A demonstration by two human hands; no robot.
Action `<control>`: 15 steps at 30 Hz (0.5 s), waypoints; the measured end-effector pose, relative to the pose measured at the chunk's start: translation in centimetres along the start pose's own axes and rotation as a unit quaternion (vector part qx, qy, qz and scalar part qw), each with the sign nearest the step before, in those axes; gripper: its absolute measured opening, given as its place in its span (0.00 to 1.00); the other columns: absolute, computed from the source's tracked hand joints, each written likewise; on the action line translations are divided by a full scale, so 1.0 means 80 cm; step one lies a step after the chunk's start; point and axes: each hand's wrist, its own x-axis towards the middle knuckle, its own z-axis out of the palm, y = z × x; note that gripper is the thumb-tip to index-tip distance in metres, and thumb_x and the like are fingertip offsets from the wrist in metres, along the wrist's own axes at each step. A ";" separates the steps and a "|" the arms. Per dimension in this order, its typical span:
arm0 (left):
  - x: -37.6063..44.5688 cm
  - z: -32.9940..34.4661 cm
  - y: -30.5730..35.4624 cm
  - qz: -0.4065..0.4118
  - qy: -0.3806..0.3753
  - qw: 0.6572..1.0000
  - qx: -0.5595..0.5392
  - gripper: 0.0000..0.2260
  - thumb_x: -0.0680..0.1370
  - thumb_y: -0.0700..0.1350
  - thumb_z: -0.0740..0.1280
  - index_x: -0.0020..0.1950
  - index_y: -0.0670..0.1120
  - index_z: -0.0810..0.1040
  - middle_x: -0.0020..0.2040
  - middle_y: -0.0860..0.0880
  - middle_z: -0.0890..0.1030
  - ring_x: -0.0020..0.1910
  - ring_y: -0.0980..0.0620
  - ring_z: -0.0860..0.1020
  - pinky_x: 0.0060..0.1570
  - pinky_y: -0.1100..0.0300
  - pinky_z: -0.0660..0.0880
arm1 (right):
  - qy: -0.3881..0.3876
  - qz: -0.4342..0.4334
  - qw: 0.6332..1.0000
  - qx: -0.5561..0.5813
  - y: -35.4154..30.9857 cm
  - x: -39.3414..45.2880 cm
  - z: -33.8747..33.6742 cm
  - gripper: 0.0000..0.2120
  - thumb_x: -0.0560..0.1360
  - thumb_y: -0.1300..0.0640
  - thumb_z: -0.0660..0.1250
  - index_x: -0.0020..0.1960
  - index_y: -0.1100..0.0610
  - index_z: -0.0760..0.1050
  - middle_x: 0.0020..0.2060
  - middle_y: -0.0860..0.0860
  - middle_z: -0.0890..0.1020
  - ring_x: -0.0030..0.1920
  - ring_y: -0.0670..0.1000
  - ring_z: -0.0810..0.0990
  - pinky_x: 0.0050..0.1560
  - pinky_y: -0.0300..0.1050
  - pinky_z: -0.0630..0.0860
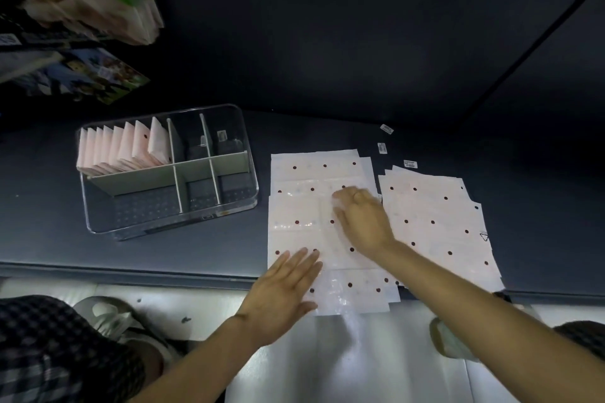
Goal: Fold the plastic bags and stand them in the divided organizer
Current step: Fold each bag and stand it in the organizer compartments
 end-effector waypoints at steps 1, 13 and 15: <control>-0.001 0.002 -0.001 0.003 -0.014 1.000 0.026 0.29 0.76 0.63 0.61 0.71 0.48 0.69 0.72 0.49 0.68 0.71 0.50 0.65 0.70 0.50 0.64 | -0.015 -0.043 0.999 0.013 -0.007 -0.019 0.008 0.18 0.80 0.56 0.56 0.69 0.56 0.68 0.67 0.54 0.71 0.66 0.55 0.69 0.65 0.45 0.63; 0.008 0.013 -0.030 -0.022 -0.093 0.995 -0.021 0.30 0.78 0.65 0.42 0.74 0.56 0.33 0.73 0.56 0.30 0.73 0.51 0.29 0.70 0.53 0.27 | 0.011 -0.146 0.985 -0.091 0.030 -0.131 0.058 0.24 0.68 0.47 0.74 0.60 0.58 0.79 0.61 0.52 0.79 0.60 0.49 0.79 0.57 0.44 0.77; 0.007 0.010 -0.037 -0.041 -0.091 0.994 -0.047 0.29 0.80 0.63 0.45 0.75 0.57 0.35 0.74 0.57 0.32 0.73 0.53 0.31 0.71 0.57 0.28 | 0.013 -0.139 0.988 -0.061 0.031 -0.124 0.054 0.25 0.59 0.51 0.81 0.53 0.57 0.83 0.54 0.51 0.83 0.53 0.48 0.83 0.51 0.40 0.79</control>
